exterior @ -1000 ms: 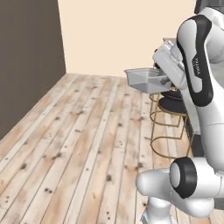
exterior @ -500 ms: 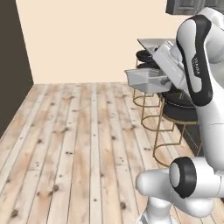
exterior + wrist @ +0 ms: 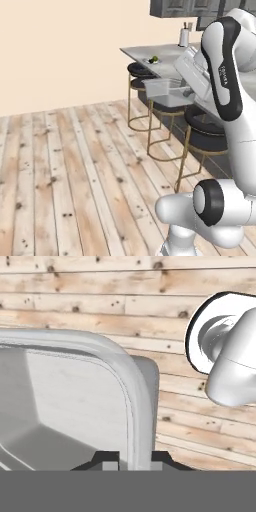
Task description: Retrieve the tupperware and aluminum foil from the cabinet and place them on the dining counter near the plate with eggplant and lime to prepare for storing leftovers.
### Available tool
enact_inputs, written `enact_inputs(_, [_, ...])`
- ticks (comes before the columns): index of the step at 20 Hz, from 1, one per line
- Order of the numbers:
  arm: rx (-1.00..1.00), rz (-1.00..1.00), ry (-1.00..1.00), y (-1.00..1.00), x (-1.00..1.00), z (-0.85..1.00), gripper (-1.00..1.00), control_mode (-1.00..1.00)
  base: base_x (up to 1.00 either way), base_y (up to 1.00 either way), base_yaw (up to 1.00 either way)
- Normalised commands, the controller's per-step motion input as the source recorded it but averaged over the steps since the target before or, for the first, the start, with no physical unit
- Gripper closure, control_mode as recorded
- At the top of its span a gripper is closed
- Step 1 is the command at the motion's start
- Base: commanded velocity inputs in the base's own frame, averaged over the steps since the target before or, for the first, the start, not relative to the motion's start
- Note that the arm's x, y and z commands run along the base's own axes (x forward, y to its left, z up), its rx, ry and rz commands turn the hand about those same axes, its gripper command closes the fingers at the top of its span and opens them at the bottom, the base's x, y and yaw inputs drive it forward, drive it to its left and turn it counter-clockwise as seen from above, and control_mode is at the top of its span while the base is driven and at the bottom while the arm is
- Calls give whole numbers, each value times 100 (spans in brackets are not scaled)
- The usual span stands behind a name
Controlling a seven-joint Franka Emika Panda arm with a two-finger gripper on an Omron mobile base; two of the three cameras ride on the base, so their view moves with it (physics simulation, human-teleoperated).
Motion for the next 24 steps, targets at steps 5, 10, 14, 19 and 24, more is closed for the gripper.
enact_inputs(5, [0,0,0,0,0,0,100,100,100,69,-44])
enact_inputs(10, [0,0,0,0,0,0,100,100,100,70,-44])
enact_inputs(14, [0,0,0,0,0,0,100,100,100,73,-43])
enact_inputs(19, [0,0,0,0,0,0,100,100,100,85,-40])
enact_inputs(24, [0,0,0,0,0,0,100,100,100,98,-36])
